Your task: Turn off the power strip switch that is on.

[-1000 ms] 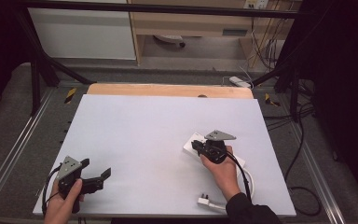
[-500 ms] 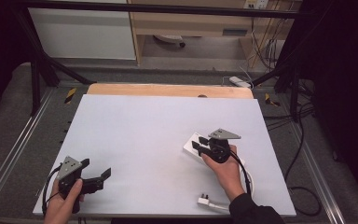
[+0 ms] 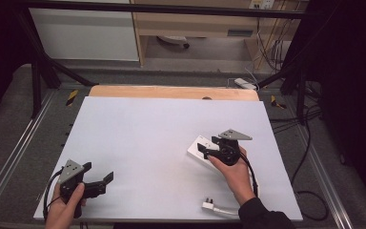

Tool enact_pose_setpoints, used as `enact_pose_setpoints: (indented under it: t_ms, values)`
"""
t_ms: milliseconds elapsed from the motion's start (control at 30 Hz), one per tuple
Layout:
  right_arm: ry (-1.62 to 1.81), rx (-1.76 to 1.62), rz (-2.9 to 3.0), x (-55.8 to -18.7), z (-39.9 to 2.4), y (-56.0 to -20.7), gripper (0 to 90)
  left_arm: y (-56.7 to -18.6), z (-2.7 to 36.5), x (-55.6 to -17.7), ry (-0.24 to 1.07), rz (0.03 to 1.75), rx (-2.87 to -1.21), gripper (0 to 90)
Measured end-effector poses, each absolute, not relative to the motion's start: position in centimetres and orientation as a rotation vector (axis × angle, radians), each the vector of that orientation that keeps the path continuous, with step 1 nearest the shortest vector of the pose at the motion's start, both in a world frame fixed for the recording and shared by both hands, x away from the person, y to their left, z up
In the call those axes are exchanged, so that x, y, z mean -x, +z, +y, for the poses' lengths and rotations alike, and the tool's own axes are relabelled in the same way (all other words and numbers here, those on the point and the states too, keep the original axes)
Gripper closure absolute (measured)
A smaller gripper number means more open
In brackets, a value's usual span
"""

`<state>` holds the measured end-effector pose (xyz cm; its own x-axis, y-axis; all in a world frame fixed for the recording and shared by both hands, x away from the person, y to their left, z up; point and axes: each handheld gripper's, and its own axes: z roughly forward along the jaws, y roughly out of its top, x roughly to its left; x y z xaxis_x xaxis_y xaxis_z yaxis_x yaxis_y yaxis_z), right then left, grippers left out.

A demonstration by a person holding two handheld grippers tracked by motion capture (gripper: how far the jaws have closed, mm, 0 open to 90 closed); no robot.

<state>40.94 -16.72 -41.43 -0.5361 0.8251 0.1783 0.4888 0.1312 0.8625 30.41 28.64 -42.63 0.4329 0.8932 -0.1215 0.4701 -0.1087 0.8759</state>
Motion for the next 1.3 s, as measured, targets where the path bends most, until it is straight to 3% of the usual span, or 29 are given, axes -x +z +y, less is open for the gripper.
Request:
enact_pose_setpoints:
  t_ms: [200, 333, 1300]
  values:
    - [1.354, -1.291, 2.045, -40.8, -17.2, -41.0, 11.0, -42.6, 28.6, -30.4, 0.559, 1.184, -1.743, 5.9]
    - [1.359, -1.288, 2.035, -40.7, -17.6, -40.6, 6.9, -42.6, 28.7, -30.4, 0.561, 1.184, -1.745, 5.9]
    - [1.474, -1.23, 1.883, -38.0, -24.2, -37.5, 6.1, -42.7, 28.7, -30.4, 0.566, 1.187, -1.739, 6.0]
